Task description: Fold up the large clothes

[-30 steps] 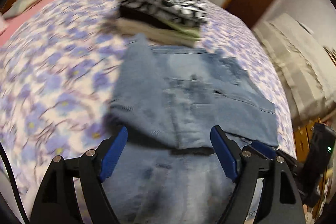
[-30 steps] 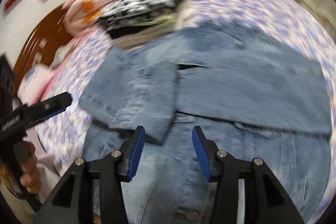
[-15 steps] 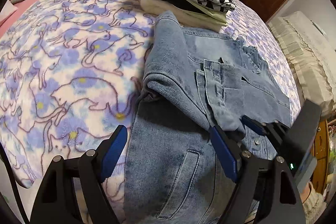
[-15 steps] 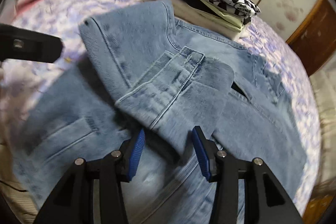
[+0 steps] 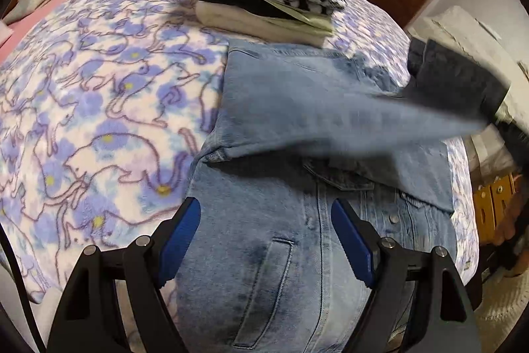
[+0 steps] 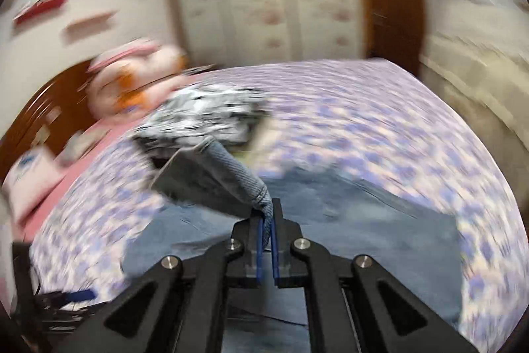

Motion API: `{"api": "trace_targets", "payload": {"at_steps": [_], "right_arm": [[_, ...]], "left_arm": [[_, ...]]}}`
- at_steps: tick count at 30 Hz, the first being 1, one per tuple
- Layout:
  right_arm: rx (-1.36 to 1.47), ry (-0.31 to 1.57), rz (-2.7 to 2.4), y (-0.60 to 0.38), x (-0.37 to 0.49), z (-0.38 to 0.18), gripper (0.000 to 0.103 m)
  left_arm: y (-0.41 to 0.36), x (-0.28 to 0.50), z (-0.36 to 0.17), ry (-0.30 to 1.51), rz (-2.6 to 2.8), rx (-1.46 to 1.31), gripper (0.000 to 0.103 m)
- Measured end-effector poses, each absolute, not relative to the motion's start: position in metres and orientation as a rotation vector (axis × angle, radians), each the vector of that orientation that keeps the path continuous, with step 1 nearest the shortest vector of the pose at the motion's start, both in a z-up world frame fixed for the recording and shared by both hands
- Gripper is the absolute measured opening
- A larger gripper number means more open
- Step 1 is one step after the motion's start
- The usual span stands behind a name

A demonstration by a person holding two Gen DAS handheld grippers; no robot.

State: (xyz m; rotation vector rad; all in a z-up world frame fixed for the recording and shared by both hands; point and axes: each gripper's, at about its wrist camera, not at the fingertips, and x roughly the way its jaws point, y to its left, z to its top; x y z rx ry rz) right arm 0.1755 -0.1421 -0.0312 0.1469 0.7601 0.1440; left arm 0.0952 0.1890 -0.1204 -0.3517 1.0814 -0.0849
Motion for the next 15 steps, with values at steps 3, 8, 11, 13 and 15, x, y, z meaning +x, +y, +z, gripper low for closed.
{"api": "trace_targets", "payload": {"at_steps": [3, 8, 11, 13, 15], "right_arm": [[0.194, 1.025, 0.079, -0.183, 0.174, -0.097, 0.024], [0.293, 1.162, 0.067, -0.227, 0.153, -0.142, 0.024], [0.336, 1.130, 0.081, -0.242, 0.161, -0.137, 0.030], [0.339, 1.111, 0.099, -0.245, 0.176, -0.134, 0.035], [0.340, 1.111, 0.127, -0.244, 0.192, -0.135, 0.035]], "left_arm": [[0.179, 0.098, -0.125, 1.099, -0.097, -0.316, 0.080], [0.172, 0.108, -0.135, 1.135, -0.098, -0.305, 0.080], [0.171, 0.123, -0.140, 1.150, -0.086, -0.289, 0.080], [0.171, 0.137, -0.142, 1.152, -0.080, -0.280, 0.080], [0.173, 0.156, -0.146, 1.153, -0.065, -0.267, 0.080]]}}
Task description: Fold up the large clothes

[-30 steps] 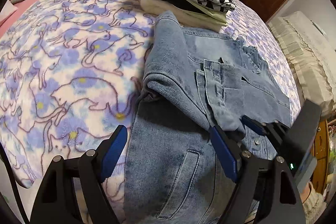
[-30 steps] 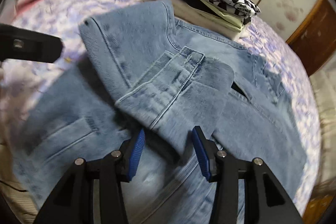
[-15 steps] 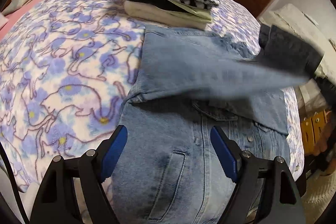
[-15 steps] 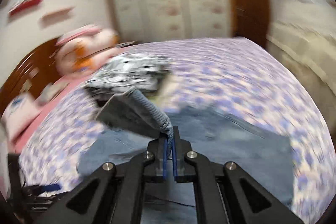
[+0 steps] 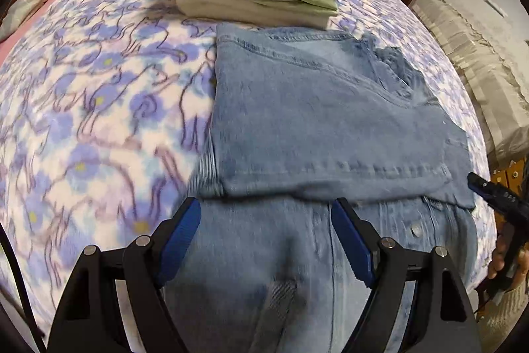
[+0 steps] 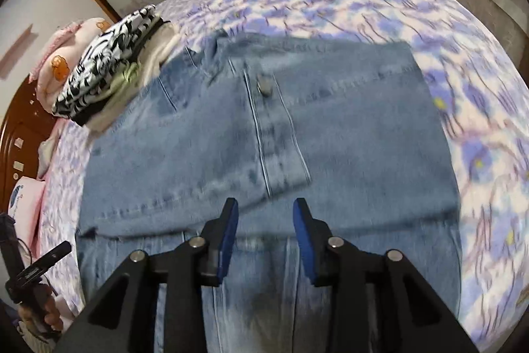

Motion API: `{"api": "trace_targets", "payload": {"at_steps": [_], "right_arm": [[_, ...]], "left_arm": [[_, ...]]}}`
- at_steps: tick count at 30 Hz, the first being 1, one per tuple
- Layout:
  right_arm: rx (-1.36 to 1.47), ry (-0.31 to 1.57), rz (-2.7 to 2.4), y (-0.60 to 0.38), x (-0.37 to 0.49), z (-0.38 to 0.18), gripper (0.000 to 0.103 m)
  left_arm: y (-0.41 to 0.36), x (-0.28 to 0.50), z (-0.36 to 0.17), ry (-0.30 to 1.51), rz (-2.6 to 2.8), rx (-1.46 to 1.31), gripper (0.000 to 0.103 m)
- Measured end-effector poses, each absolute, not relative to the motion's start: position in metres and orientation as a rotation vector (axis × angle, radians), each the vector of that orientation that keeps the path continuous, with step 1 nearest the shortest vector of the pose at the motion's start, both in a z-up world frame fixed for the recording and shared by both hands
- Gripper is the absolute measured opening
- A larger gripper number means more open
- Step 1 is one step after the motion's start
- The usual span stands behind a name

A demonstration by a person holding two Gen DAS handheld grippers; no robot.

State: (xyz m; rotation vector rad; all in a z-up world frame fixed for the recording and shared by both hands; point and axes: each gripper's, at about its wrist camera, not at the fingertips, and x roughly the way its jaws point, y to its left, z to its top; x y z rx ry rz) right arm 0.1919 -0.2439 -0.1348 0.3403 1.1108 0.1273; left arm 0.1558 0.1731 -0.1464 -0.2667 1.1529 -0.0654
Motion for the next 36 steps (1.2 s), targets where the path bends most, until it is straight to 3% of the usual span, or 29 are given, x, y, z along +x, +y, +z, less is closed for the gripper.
{"api": "trace_targets", "payload": {"at_steps": [9, 11, 12, 13, 16, 26, 29, 30, 31, 33, 36], "right_arm": [[0.317, 1.137, 0.161, -0.247, 0.252, -0.155, 0.036], [0.300, 1.151, 0.154, -0.248, 0.255, -0.163, 0.036], [0.296, 1.174, 0.147, -0.250, 0.257, -0.170, 0.036], [0.299, 1.195, 0.141, -0.252, 0.259, -0.175, 0.036], [0.336, 1.220, 0.155, -0.252, 0.257, -0.183, 0.036], [0.225, 1.197, 0.208, -0.220, 0.239, -0.183, 0.036], [0.217, 1.212, 0.215, -0.222, 0.239, -0.178, 0.036], [0.229, 1.214, 0.227, -0.224, 0.239, -0.176, 0.036], [0.237, 1.211, 0.234, -0.226, 0.239, -0.174, 0.036], [0.250, 1.192, 0.242, -0.231, 0.243, -0.167, 0.036], [0.266, 1.174, 0.233, -0.237, 0.256, -0.165, 0.041]], "left_arm": [[0.189, 0.206, -0.192, 1.263, -0.061, -0.388, 0.078], [0.191, 0.205, -0.196, 1.228, -0.066, -0.390, 0.052], [0.193, 0.205, -0.197, 1.228, -0.056, -0.377, 0.028], [0.198, 0.206, -0.199, 1.230, -0.057, -0.380, 0.013], [0.221, 0.201, -0.192, 1.179, -0.105, -0.479, 0.009], [0.235, 0.201, -0.210, 1.182, -0.068, -0.389, 0.012], [0.225, 0.205, -0.203, 1.206, -0.042, -0.312, 0.023], [0.224, 0.208, -0.201, 1.215, -0.042, -0.300, 0.036], [0.223, 0.210, -0.194, 1.223, -0.045, -0.287, 0.057], [0.223, 0.214, -0.180, 1.184, -0.047, -0.276, 0.075], [0.219, 0.231, -0.166, 1.144, -0.054, -0.263, 0.076]]}}
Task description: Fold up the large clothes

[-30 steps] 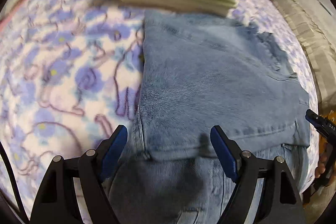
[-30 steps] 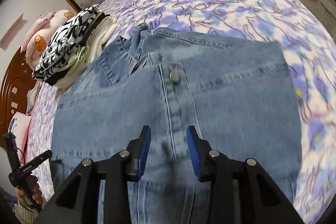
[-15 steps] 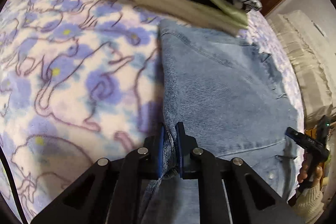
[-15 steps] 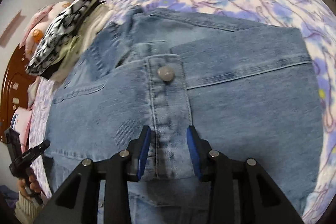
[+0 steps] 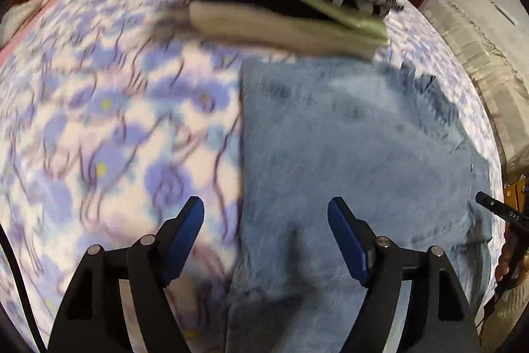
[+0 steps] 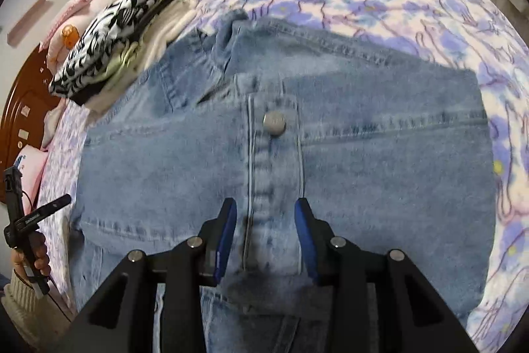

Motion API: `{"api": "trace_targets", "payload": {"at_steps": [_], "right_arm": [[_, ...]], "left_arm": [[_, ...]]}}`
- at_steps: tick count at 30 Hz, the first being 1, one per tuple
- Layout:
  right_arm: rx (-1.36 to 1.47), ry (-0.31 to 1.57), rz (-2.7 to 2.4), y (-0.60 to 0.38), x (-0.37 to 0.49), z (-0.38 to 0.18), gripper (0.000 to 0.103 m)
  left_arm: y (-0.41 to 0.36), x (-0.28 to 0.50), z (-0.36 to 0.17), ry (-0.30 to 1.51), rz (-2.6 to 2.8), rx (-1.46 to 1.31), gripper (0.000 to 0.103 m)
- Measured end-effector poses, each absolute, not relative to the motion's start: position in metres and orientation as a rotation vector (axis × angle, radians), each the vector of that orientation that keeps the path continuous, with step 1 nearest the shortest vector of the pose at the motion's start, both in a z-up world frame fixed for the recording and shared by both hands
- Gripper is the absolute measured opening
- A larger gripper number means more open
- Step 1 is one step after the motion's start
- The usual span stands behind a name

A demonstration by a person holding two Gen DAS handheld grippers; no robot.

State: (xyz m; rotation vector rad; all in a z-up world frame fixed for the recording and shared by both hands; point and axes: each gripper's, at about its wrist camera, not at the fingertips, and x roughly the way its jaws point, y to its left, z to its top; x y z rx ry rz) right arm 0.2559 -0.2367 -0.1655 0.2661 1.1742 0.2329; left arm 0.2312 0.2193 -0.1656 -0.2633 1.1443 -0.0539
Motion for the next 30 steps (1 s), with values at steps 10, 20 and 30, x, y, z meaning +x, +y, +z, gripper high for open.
{"api": "trace_targets", "payload": {"at_steps": [10, 20, 30], "right_arm": [[0.381, 1.149, 0.277, -0.254, 0.316, -0.184, 0.045], [0.337, 1.183, 0.401, -0.234, 0.352, -0.196, 0.049], [0.196, 1.148, 0.295, -0.219, 0.332, -0.168, 0.027]], "left_arm": [[0.202, 0.315, -0.199, 1.235, 0.018, -0.185, 0.076], [0.218, 0.327, -0.214, 1.209, -0.012, -0.306, 0.015], [0.205, 0.318, -0.192, 1.141, 0.032, -0.190, 0.005]]}}
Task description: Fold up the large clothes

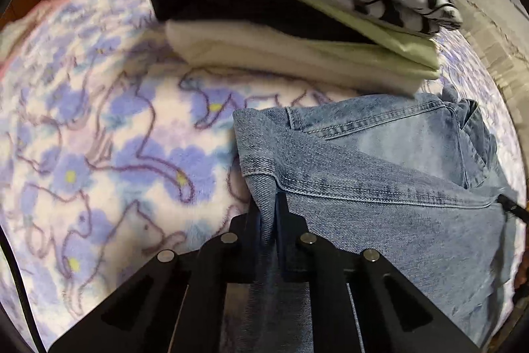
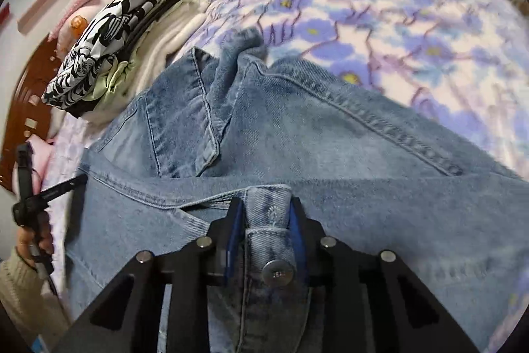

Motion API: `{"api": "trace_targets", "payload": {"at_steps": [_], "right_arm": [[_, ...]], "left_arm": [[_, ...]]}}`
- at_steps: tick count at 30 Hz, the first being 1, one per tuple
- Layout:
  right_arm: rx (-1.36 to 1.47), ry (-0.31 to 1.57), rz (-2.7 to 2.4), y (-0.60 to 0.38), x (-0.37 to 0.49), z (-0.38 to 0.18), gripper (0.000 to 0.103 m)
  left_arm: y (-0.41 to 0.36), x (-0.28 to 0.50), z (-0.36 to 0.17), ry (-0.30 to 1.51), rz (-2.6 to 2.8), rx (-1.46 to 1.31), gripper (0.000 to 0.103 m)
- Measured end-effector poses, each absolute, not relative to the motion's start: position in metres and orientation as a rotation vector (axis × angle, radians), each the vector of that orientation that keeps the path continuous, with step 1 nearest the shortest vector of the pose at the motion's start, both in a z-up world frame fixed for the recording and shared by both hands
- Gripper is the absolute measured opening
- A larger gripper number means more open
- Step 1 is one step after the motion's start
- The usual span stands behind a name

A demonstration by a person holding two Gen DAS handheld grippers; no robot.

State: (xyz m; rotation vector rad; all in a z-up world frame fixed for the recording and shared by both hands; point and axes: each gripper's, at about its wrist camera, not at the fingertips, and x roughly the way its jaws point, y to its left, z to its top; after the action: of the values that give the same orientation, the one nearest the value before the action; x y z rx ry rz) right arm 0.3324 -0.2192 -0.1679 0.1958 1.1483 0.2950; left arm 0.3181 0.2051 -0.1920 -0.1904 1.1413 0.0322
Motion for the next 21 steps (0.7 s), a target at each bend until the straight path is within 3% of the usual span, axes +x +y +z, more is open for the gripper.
{"api": "trace_targets", "payload": {"at_steps": [5, 9, 13, 17, 19, 21], "right_arm": [[0.086, 1.158, 0.118, -0.200, 0.321, -0.175, 0.028], [0.058, 1.161, 0.059, -0.196, 0.324, -0.179, 0.038], [0.109, 1.042, 0.061, -0.206, 0.301, -0.147, 0.040], [0.059, 1.017, 0.081, -0.191, 0.272, -0.134, 0.040], [0.057, 1.037, 0.128, -0.171, 0.261, -0.135, 0.040], [0.078, 1.034, 0.190, -0.146, 0.251, -0.137, 0.040]], "left_arm": [[0.192, 0.319, -0.205, 1.140, 0.048, -0.109, 0.005], [0.191, 0.318, -0.203, 1.129, 0.054, -0.108, 0.008], [0.198, 0.301, -0.182, 1.088, 0.115, -0.063, 0.024], [0.182, 0.272, -0.153, 0.986, 0.084, -0.095, 0.030], [0.160, 0.261, -0.148, 0.976, 0.040, -0.077, 0.045], [0.133, 0.250, -0.148, 0.981, -0.037, -0.067, 0.052]]}}
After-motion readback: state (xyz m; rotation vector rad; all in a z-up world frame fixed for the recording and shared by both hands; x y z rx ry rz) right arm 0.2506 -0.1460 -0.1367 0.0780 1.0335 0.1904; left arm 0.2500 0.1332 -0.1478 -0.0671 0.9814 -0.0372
